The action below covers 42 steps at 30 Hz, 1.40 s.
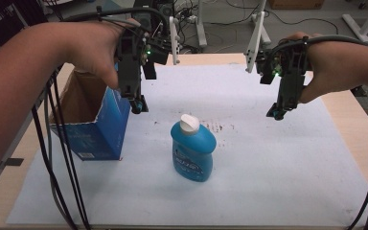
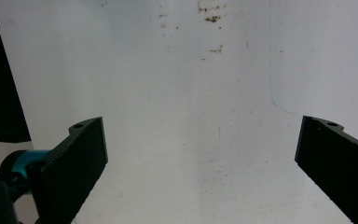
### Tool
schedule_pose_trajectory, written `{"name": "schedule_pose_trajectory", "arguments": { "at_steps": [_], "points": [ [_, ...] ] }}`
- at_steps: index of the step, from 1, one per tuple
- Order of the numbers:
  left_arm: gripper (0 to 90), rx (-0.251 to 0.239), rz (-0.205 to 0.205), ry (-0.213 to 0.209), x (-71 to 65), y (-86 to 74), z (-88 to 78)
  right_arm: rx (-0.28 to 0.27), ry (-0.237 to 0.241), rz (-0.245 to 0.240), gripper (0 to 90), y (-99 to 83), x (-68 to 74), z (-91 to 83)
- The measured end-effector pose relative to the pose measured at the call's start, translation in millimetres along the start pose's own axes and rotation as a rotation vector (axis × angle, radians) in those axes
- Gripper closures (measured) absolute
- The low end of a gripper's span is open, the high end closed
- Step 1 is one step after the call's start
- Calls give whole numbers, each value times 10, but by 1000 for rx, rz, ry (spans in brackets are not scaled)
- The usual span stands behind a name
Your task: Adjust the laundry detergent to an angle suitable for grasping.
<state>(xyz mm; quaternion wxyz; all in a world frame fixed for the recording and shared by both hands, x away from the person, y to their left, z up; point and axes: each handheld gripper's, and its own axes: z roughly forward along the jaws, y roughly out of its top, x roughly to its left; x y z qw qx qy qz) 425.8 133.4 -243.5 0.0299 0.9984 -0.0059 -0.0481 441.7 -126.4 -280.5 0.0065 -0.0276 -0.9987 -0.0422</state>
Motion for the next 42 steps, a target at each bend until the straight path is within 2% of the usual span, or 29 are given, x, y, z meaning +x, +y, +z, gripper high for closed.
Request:
{"name": "schedule_pose_trajectory", "arguments": {
  "at_steps": [4, 7, 11, 17, 30, 42],
  "points": [
    [18, 10, 6, 1, 31, -21, 5, 0, 7, -9, 13, 47, -34, 20],
    [18, 13, -7, 3, 42, -37, -2, 0, 11, -10, 12, 64, -65, 28],
    [18, 23, -46, -5, 41, -59, -28, 0, 12, -8, 12, 77, -88, 11],
    [17, 17, -73, 2, 42, -85, -82, -8, 9, -17, 12, 101, -79, -50],
    [18, 13, -62, 25, 18, -43, -114, -6, -9, -22, 13, 110, -5, -84],
    [18, -1, -63, 35, 5, -79, -150, 2, -18, -17, 12, 92, 12, -91]
  ]
}}
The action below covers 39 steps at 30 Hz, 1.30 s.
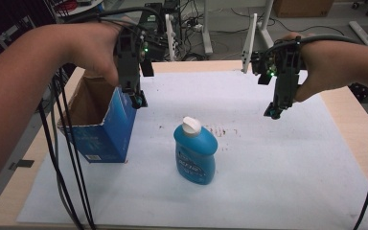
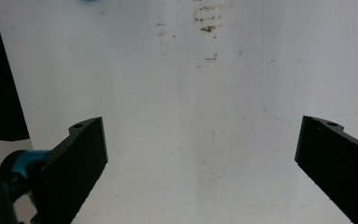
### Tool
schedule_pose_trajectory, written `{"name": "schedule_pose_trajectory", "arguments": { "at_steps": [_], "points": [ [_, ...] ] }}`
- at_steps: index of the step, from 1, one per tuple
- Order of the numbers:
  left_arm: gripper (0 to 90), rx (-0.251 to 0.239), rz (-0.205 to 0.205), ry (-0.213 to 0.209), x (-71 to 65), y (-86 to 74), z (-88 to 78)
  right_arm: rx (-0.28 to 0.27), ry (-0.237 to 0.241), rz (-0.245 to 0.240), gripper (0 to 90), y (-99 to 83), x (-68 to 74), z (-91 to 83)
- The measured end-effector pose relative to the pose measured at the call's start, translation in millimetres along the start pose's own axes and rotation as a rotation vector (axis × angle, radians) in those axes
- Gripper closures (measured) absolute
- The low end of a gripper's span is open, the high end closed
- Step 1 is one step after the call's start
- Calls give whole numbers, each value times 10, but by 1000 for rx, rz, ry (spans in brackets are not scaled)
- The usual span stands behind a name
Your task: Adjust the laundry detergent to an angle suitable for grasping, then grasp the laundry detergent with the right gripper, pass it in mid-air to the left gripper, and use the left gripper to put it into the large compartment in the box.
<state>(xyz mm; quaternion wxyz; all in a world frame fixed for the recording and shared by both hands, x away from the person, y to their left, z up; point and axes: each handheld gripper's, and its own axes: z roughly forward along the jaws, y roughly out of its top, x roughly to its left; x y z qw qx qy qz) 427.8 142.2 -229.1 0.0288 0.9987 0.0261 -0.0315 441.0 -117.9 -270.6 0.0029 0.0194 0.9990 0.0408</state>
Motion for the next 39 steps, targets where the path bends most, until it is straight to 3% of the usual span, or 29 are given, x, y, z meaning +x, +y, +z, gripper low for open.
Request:
{"name": "schedule_pose_trajectory", "arguments": {
  "at_steps": [9, 22, 28, 33, 39],
  "points": [
    [17, 6, 12, -6, 35, 53, 30, -14, -1, 17, 12, -61, 16, 4],
    [18, 2, -5, -14, 89, 32, 49, 23, 2, 28, 12, -87, -21, 76],
    [18, 8, -3, -13, 82, 37, 55, -58, 22, 76, 12, -260, 88, 110],
    [18, 9, 3, -9, 57, 38, 52, -136, 57, 124, 12, -389, 256, 184],
    [18, 1, 10, -8, 26, 46, 45, -219, 60, 161, 12, -489, 455, 251]
  ]
}}
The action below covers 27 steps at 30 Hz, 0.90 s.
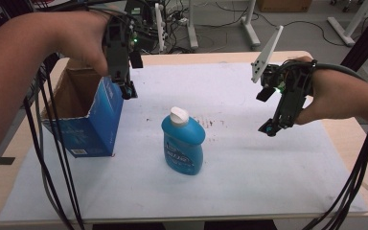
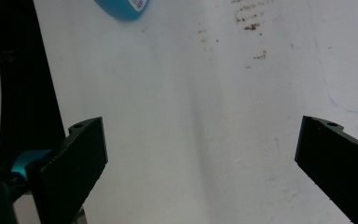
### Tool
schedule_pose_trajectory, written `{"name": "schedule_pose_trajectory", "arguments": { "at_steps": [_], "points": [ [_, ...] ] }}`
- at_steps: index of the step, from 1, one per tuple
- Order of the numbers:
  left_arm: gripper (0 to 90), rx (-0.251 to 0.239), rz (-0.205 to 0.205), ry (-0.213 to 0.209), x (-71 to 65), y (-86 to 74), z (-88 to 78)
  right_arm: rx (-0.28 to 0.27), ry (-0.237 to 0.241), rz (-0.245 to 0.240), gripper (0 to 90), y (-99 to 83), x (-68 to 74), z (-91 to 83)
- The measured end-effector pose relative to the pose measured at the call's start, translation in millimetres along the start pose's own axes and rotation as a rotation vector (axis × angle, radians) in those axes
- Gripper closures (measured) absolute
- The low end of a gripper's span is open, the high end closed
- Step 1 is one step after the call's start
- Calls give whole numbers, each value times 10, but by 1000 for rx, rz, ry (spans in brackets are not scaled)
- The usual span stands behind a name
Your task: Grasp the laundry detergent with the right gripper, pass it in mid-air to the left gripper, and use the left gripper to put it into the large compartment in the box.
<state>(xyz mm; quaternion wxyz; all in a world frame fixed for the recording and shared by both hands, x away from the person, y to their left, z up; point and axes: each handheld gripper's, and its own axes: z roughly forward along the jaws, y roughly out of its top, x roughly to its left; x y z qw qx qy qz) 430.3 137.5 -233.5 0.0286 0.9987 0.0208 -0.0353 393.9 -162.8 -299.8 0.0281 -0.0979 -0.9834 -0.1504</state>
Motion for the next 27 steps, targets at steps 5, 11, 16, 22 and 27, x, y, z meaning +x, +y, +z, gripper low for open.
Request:
{"name": "schedule_pose_trajectory", "arguments": {
  "at_steps": [5, 11, 16, 22, 27],
  "points": [
    [18, 13, 16, 5, -22, 13, 3, -53, 5, 36, 12, -81, 124, 82],
    [18, 13, 26, 4, -39, 22, 3, -126, 12, 61, 12, -147, 285, 232],
    [18, 9, 24, 2, -40, 9, 9, -192, 23, 83, 12, -184, 377, 379],
    [17, 5, 25, 3, -37, -5, 4, -268, 26, 115, 12, -176, 468, 534],
    [17, -1, 27, 4, -44, -3, 7, -340, 39, 140, 12, -128, 534, 638]
  ]
}}
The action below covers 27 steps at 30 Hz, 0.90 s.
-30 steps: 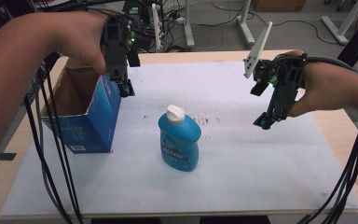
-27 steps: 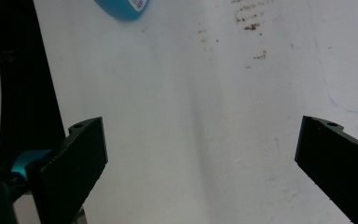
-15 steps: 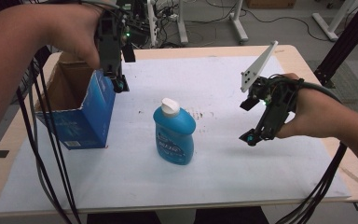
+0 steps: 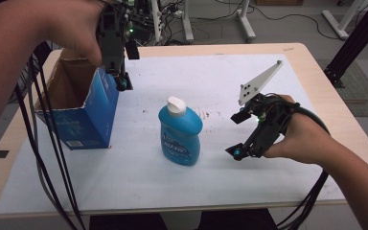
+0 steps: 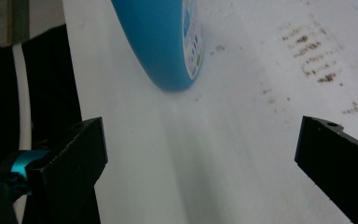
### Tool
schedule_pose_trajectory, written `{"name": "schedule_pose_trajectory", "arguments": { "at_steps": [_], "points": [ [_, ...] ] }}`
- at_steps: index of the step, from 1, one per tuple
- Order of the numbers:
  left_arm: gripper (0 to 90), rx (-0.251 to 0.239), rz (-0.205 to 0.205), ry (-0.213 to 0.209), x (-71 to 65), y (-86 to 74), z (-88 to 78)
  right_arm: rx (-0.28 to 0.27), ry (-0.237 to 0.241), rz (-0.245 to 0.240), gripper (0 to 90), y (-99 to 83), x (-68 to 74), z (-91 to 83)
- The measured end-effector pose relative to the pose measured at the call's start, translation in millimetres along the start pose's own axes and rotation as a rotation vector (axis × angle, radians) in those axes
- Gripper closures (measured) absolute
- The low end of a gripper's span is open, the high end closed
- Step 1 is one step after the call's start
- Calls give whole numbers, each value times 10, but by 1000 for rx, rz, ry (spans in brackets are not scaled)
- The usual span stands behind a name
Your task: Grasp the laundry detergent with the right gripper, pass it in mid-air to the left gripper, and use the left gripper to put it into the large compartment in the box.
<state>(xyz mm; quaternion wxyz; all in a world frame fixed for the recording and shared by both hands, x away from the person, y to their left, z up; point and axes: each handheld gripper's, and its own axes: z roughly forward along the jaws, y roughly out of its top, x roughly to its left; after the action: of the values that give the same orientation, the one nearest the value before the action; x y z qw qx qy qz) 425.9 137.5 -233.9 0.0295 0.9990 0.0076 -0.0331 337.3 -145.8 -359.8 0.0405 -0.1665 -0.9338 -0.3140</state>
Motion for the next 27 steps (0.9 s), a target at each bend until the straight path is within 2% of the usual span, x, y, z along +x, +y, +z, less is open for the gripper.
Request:
{"name": "schedule_pose_trajectory", "arguments": {
  "at_steps": [10, 17, 27],
  "points": [
    [18, -6, -3, -1, -6, -20, 9, -89, 18, 27, 12, -16, 98, 223],
    [18, -9, 0, -2, -4, -27, 16, -173, 23, 44, 12, 3, 161, 365],
    [17, -12, -1, -1, -1, -35, 14, -239, 35, 53, 13, 84, 247, 589]
  ]
}}
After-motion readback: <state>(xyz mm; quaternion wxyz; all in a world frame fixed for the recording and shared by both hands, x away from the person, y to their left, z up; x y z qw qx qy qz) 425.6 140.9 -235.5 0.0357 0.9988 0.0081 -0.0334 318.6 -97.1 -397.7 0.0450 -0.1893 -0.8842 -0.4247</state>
